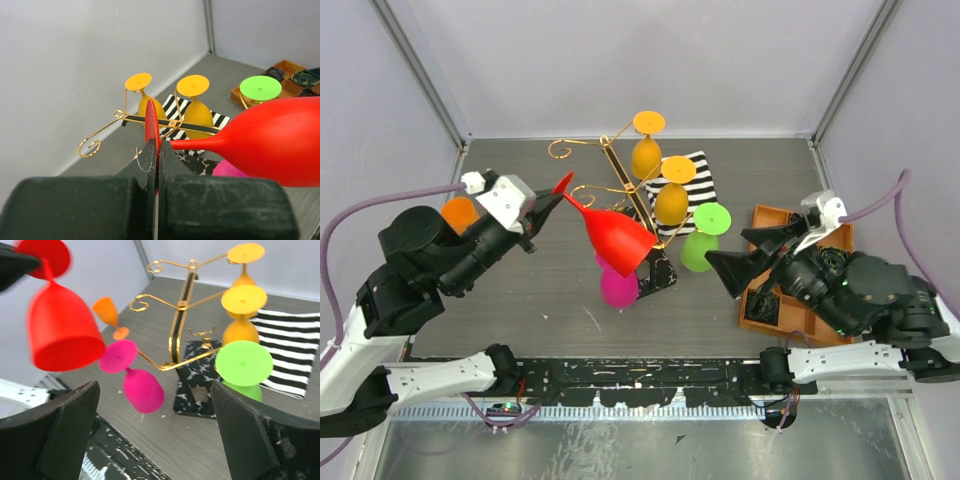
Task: Place the wine glass upside down on the wine glass rack
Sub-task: Turn the wine glass upside down at the wine rack.
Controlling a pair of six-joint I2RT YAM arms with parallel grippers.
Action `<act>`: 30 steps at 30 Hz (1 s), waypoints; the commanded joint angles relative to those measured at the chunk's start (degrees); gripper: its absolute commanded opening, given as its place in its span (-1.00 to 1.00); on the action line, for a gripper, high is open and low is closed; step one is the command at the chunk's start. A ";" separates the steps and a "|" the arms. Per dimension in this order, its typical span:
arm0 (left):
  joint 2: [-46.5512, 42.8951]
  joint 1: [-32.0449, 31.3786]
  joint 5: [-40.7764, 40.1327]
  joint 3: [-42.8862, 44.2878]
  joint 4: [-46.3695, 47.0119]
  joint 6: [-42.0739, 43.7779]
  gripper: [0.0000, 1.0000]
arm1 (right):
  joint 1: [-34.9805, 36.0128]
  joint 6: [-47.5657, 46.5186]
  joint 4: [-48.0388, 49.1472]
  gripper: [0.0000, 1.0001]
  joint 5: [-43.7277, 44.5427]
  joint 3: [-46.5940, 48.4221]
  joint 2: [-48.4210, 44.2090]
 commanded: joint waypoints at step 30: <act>3.19 -3.28 24.40 -3.54 3.66 13.08 -1.00 | -9.95 4.34 -0.52 0.63 -28.75 18.62 26.97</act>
